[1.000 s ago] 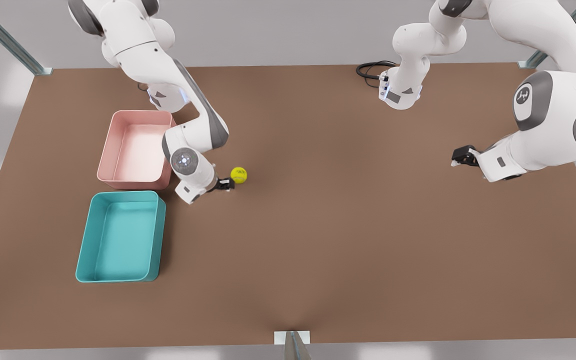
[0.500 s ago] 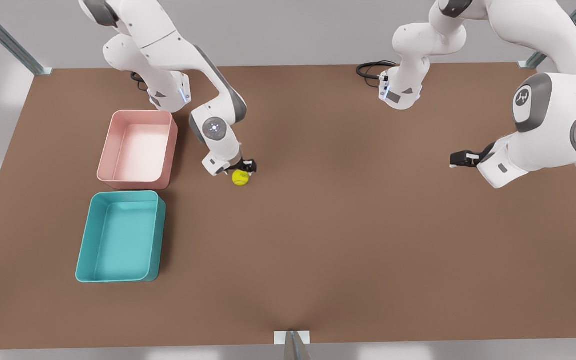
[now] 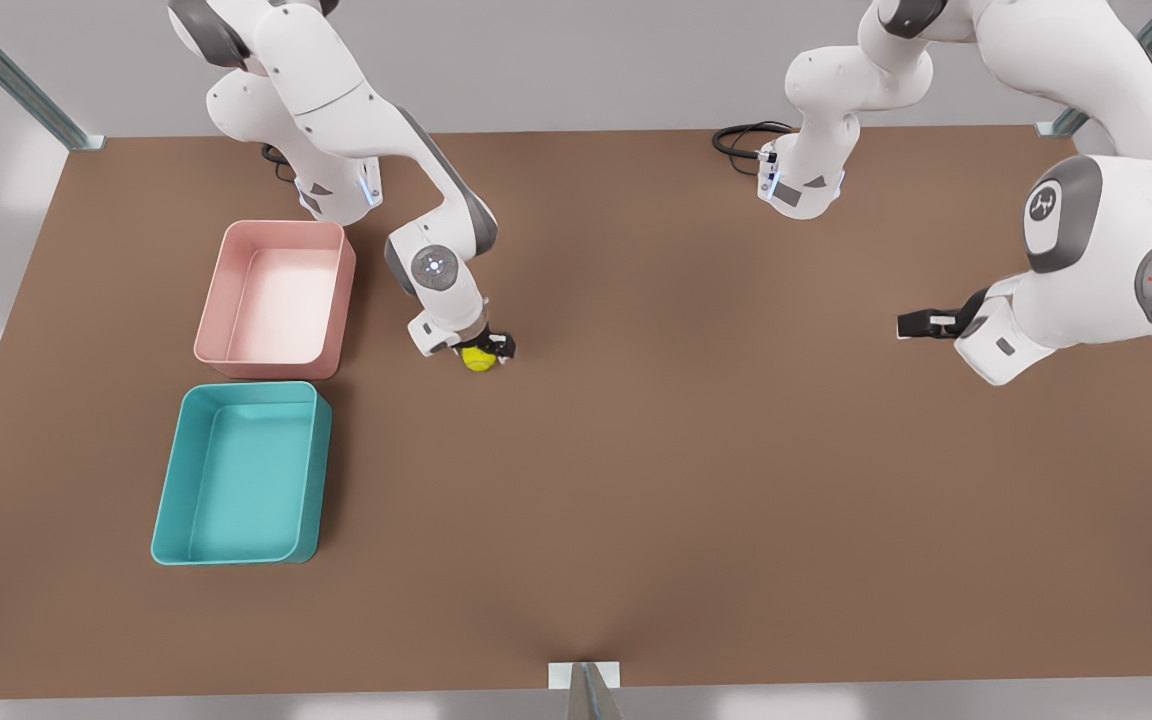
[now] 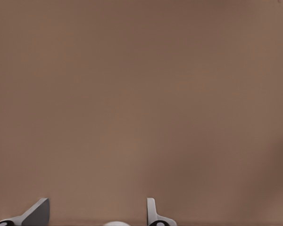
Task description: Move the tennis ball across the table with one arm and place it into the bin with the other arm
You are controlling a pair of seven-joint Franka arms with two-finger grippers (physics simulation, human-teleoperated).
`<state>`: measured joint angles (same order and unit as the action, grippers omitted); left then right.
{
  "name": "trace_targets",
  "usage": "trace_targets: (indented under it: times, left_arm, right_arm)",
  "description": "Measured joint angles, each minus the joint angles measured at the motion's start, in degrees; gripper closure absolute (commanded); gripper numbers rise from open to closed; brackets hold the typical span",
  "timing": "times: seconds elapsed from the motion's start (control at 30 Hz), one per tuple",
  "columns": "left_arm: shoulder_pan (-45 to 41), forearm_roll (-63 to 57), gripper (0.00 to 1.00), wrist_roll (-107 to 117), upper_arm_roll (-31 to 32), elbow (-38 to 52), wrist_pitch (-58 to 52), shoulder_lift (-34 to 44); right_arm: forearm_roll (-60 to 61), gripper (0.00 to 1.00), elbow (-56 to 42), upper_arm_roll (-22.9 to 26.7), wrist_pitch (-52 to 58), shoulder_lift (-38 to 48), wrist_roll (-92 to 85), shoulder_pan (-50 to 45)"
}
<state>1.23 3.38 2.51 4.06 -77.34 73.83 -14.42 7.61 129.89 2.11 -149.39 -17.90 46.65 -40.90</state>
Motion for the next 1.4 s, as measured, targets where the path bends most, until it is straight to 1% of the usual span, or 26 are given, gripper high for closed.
trace_targets:
  times: [0.43, 0.97, 1.0, 1.1, 1.13, 1.2, 1.4]
  left_arm:
    - [0.3, 0.1, 0.00, 2.3, 0.0, 0.0, -0.6, -0.5]
    - [1.1, 0.1, 0.00, 3.5, 0.0, 0.1, -1.0, -1.5]
    - [1.1, 0.1, 0.00, 3.6, 0.0, 0.1, -1.0, -1.5]
    - [1.1, 0.1, 0.00, 3.7, 0.0, 0.1, -1.0, -1.4]
    - [1.1, 0.1, 0.00, 3.7, 0.0, 0.2, -1.0, -1.4]
    - [1.1, 0.1, 0.00, 3.8, 0.0, 0.2, -1.0, -1.3]
    - [1.1, 0.1, 0.00, 3.9, 0.0, 0.2, -0.9, -1.3]
  right_arm:
    - [-0.6, 0.00, -0.1, 0.0, -0.3, -4.0, 2.9, -1.1]
    - [-0.7, 0.00, 0.0, 0.0, -0.5, -6.4, 4.4, -1.6]
    - [-0.7, 0.04, 0.0, 0.0, -0.5, -6.5, 4.4, -1.6]
    - [-0.7, 0.26, -0.1, 0.0, -0.6, -6.7, 4.5, -1.6]
    - [-0.6, 0.29, -0.2, 0.0, -0.6, -6.7, 4.4, -1.6]
    - [-0.5, 0.32, -0.2, -0.1, -0.6, -6.7, 4.3, -1.6]
    - [-0.4, 0.32, -0.7, 0.0, -0.4, -5.4, 3.9, -1.5]
